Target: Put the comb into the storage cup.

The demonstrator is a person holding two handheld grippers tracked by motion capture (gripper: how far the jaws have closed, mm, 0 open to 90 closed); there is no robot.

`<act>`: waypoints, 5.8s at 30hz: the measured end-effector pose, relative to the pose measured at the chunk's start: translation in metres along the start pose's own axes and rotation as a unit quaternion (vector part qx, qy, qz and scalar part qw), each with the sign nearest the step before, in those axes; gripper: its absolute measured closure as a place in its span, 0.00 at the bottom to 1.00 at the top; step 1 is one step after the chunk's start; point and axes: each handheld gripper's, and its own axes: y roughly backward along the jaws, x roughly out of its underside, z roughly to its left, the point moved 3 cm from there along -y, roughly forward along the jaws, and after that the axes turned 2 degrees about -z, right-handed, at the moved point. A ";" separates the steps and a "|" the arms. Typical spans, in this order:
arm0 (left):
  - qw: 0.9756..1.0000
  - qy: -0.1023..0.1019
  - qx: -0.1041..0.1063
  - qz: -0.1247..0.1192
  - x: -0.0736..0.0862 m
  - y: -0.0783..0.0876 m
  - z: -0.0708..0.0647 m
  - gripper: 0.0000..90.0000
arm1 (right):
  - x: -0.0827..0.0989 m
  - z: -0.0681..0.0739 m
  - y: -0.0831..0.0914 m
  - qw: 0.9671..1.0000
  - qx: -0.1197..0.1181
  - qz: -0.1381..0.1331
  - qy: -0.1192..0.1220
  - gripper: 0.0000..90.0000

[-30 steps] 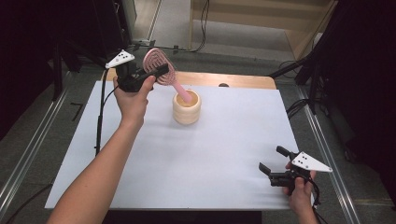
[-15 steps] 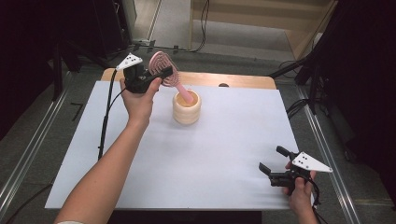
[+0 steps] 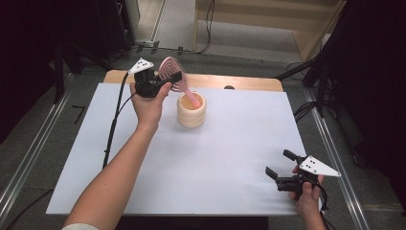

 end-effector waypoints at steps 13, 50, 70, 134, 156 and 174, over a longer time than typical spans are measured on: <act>1.000 0.004 -0.003 0.010 0.012 -0.006 0.002 0.71 | 0.000 0.000 0.000 1.000 0.000 0.000 0.000 0.00; 0.998 0.030 -0.003 0.061 0.037 -0.017 0.010 0.48 | 0.000 0.000 -0.002 1.000 0.000 0.002 0.001 0.00; 0.998 -0.036 0.002 0.041 0.036 0.011 0.004 0.00 | 0.000 0.001 -0.003 1.000 0.000 0.004 0.003 0.00; 0.991 -0.115 0.013 0.065 0.094 0.127 -0.025 0.00 | 0.001 0.003 -0.006 1.000 0.007 0.012 0.009 0.00; 0.990 -0.113 -0.008 0.081 0.121 0.160 -0.014 0.00 | 0.001 0.004 -0.007 1.000 0.012 0.015 0.011 0.00; 0.990 -0.110 -0.034 0.087 0.137 0.195 0.000 0.00 | 0.002 0.004 -0.008 1.000 0.014 0.018 0.011 0.00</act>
